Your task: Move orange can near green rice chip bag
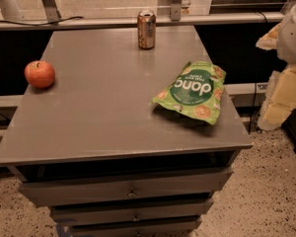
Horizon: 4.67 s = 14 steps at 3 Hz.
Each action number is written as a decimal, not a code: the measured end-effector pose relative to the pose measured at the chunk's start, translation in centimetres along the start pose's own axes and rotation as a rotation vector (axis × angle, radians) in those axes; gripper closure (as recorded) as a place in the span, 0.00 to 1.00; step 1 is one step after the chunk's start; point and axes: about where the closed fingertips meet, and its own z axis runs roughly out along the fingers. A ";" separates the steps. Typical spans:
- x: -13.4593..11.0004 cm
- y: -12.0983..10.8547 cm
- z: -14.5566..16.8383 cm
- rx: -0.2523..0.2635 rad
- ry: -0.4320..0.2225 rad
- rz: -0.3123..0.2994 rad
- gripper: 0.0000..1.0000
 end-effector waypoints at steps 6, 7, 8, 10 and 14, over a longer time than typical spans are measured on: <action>-13.5 -18.4 9.6 0.151 -0.534 0.077 0.00; -15.4 -23.5 11.3 0.177 -0.653 0.167 0.00; -15.7 -23.5 11.7 0.179 -0.661 0.170 0.00; -18.6 -28.1 15.2 0.183 -0.867 0.324 0.00; -26.0 -33.5 21.0 0.117 -0.989 0.380 0.16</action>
Offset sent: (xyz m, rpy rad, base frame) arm 0.0137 0.0085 -0.0046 0.0781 -0.0293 0.0110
